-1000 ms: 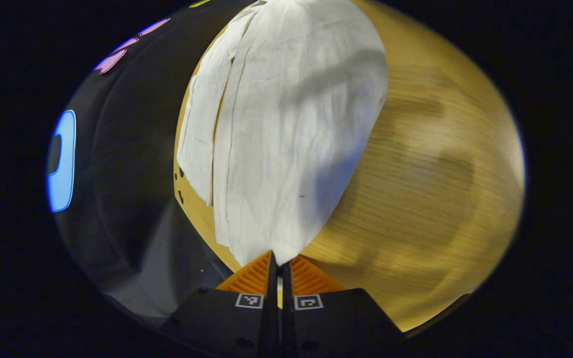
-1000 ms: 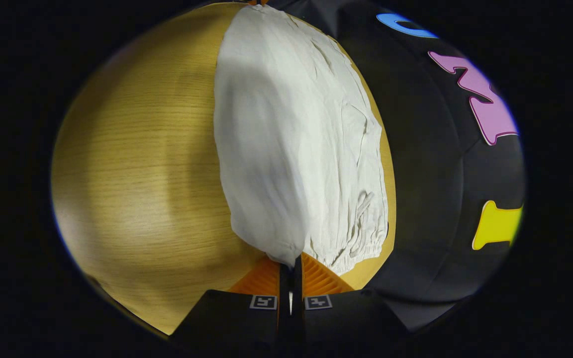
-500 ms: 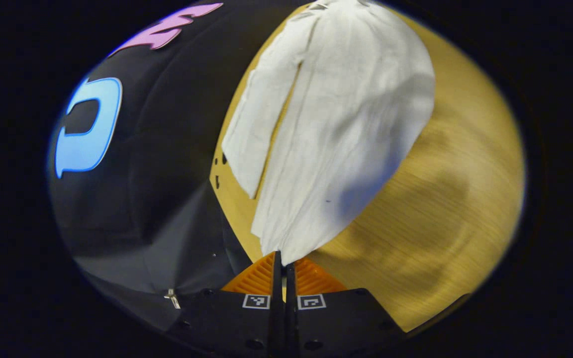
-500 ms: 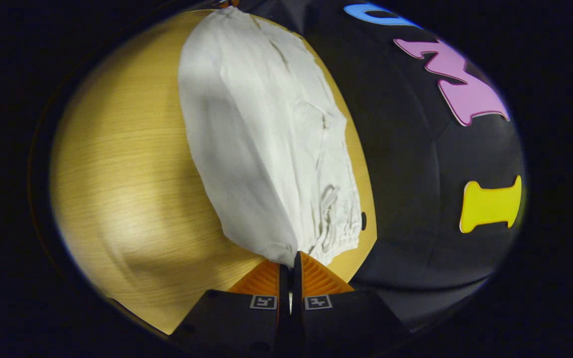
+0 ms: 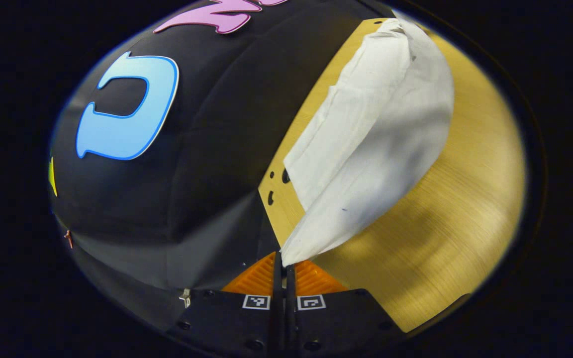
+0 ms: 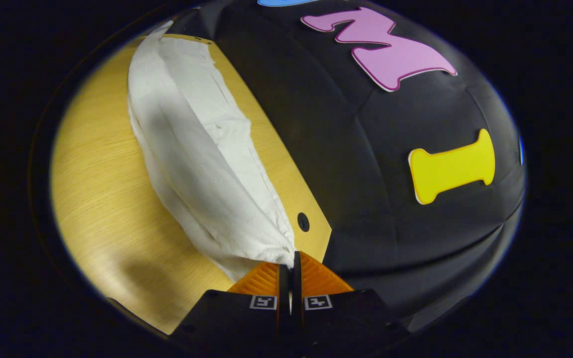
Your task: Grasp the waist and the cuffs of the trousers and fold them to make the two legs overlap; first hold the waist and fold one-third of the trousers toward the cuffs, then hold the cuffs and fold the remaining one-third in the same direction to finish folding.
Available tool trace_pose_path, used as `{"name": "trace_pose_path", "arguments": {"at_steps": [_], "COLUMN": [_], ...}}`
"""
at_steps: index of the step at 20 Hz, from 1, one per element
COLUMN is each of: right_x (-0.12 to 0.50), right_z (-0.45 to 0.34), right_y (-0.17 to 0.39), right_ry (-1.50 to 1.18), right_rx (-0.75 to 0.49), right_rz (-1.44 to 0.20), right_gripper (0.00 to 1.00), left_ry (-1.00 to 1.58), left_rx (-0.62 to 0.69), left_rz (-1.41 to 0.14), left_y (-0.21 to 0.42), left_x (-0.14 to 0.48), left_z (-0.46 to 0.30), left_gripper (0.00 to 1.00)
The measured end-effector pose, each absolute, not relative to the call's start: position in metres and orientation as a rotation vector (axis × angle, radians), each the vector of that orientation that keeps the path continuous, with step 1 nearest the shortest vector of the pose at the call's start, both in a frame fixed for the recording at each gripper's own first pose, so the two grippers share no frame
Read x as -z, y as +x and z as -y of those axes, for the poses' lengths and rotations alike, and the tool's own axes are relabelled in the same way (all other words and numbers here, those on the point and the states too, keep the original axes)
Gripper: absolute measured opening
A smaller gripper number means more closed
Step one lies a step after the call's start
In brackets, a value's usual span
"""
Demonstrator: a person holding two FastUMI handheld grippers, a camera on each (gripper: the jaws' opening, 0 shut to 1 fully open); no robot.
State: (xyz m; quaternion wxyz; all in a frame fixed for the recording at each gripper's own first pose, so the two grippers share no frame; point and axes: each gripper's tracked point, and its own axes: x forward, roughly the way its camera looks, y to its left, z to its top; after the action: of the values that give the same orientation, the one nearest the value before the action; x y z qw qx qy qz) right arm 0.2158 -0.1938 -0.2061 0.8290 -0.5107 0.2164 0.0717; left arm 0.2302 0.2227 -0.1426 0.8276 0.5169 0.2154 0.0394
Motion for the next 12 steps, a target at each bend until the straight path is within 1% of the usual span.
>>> {"name": "trace_pose_path", "arguments": {"at_steps": [4,7,10,12], "right_x": [0.203,0.206,0.197,0.196], "right_z": [0.19,0.189,0.187,0.186], "right_y": [0.25,0.272,0.302,0.321], "right_ry": [-0.959,-0.889,-0.813,-0.761], "right_rx": [-0.065,-0.028,0.015,0.035], "right_rz": [-0.448,-0.452,-0.429,-0.424], "right_gripper": [0.05,0.05,0.05,0.05], "left_ry": [1.073,1.033,1.059,0.962], "left_rx": [-0.094,-0.058,-0.048,-0.078], "left_rz": [-0.42,-0.393,-0.396,-0.415], "left_y": [0.276,0.313,0.34,0.361], "left_x": [0.124,0.118,0.117,0.121], "left_z": [-0.214,-0.203,-0.202,-0.207], "left_gripper": [0.05,0.05,0.05,0.05]}}
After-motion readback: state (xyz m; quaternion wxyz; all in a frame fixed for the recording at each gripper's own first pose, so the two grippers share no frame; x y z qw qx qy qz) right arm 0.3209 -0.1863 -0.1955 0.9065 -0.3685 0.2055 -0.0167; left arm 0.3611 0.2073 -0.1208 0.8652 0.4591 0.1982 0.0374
